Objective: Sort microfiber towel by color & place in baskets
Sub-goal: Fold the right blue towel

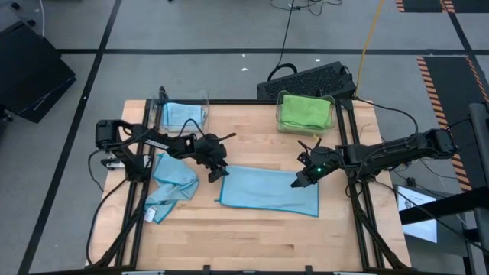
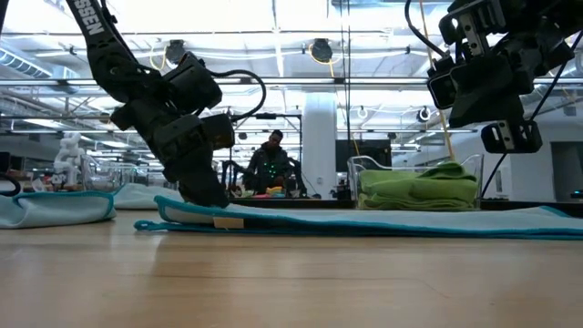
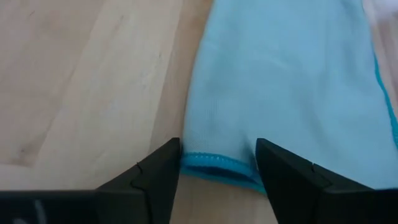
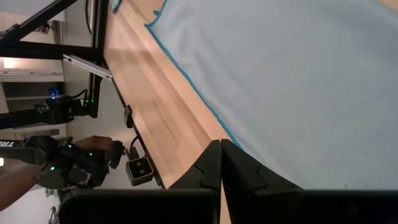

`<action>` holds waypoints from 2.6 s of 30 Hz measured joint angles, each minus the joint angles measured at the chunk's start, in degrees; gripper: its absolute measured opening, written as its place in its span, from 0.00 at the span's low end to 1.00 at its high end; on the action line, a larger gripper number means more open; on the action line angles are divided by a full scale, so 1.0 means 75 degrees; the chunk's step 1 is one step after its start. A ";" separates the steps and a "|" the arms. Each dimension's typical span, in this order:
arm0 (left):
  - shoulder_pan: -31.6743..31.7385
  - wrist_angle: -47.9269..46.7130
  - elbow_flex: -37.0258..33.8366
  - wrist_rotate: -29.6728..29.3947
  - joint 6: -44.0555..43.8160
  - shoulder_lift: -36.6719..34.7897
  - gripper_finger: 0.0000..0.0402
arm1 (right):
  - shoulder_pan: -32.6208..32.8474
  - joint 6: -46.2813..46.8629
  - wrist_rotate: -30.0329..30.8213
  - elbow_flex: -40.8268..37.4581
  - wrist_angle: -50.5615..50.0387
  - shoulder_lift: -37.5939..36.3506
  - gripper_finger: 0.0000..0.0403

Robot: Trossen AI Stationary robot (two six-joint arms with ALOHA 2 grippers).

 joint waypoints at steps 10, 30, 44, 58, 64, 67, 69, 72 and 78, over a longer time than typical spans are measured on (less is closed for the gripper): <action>-0.0323 -0.0212 -0.0003 -0.1278 0.0399 0.0006 0.17 | -0.0187 0.0022 0.0274 0.0000 0.0427 0.0001 0.00; -0.0453 -0.1661 0.1423 -0.1554 0.1025 -0.0743 0.02 | -0.2212 -0.6376 -0.1224 0.5155 0.0447 0.5397 0.35; -0.0540 -0.2266 0.2349 -0.1611 0.1205 -0.0743 0.03 | -0.2852 -0.9710 -0.2704 0.6094 0.0040 0.7178 0.56; -0.0551 -0.2221 0.2430 -0.1781 0.1077 -0.0743 0.04 | -0.2632 -1.0243 -0.3069 0.6094 0.0550 0.7310 0.31; -0.0557 -0.2207 0.2428 -0.1725 0.0977 -0.0752 0.02 | -0.2558 -1.0193 -0.3134 0.6088 0.0658 0.7382 0.07; -0.0557 -0.2217 0.2428 -0.1723 0.0943 -0.0752 0.04 | -0.2544 -1.0286 -0.3121 0.6085 0.0656 0.7382 0.05; -0.0557 -0.2212 0.2428 -0.1725 0.0870 -0.0752 0.03 | -0.2544 -1.0278 -0.3121 0.6085 0.0641 0.7382 0.06; -0.0538 -0.2215 0.2428 -0.1700 0.0420 -0.0752 0.03 | -0.2544 -1.0264 -0.3132 0.6085 0.0627 0.7382 0.07; -0.0594 -0.2242 0.2453 -0.2047 0.0271 -0.1142 0.28 | -0.2586 -1.0190 -0.3176 0.6082 0.0627 0.7376 0.03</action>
